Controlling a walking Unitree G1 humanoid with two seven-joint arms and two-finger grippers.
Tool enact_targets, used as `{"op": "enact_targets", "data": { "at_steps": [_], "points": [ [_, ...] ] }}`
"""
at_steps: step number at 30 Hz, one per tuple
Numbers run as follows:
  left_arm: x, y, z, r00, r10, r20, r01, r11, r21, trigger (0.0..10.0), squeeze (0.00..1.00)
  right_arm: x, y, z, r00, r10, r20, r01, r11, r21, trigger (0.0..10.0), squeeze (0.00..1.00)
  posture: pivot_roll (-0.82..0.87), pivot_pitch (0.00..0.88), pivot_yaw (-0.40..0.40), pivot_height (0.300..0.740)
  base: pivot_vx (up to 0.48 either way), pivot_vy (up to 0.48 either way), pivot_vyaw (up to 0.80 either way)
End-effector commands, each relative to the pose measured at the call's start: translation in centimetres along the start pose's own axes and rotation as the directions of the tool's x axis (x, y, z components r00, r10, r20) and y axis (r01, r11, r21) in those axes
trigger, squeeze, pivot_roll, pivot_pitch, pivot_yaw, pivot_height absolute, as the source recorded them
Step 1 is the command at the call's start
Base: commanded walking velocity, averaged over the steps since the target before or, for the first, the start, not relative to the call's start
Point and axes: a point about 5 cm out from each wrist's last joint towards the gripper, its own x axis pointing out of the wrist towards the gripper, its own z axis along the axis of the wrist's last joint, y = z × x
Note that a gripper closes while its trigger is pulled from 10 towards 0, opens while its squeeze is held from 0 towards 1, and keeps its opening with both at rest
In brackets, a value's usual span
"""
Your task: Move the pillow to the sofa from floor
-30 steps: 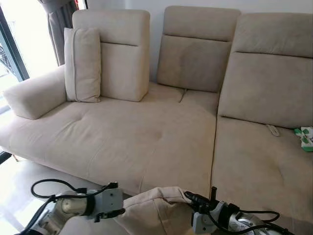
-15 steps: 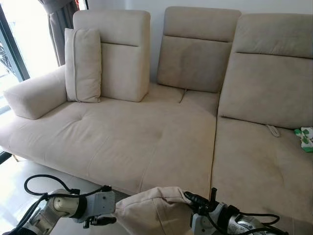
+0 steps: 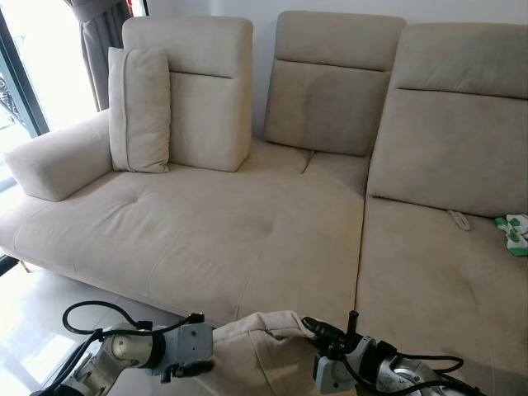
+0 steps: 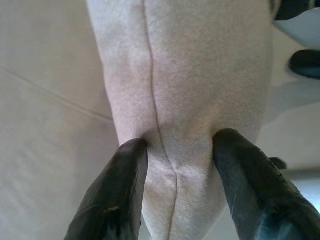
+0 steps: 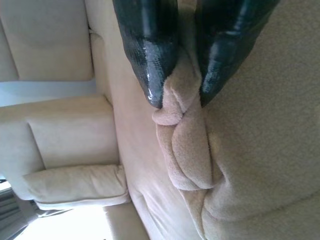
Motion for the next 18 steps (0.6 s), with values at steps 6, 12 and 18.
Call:
{"op": "enact_targets", "data": {
  "at_steps": [6,12,18],
  "points": [
    [-0.9,-1.5,-2.6,0.982,-0.120,-0.149,0.118,0.993,-0.019,10.0,0.00,0.3,-1.9,0.9,0.992,-0.113,0.047,0.113,0.994,0.006,0.0,0.00,0.06,0.000,0.003,0.555,0.000,0.000,0.00],
    [-1.0,-2.0,-3.1,0.971,-0.162,-0.176,0.154,0.986,-0.057,10.0,0.00,0.5,-2.2,1.1,0.989,-0.134,0.054,0.134,0.991,0.005,0.0,0.00,0.06,0.000,0.008,0.555,0.000,0.000,0.00],
    [0.4,-1.6,-1.5,0.989,-0.107,-0.102,0.099,0.992,-0.081,10.0,0.00,0.8,-2.5,1.4,0.985,-0.163,0.061,0.163,0.987,0.014,0.0,0.00,0.06,0.000,0.008,0.555,0.000,0.000,0.00]
  ]
}}
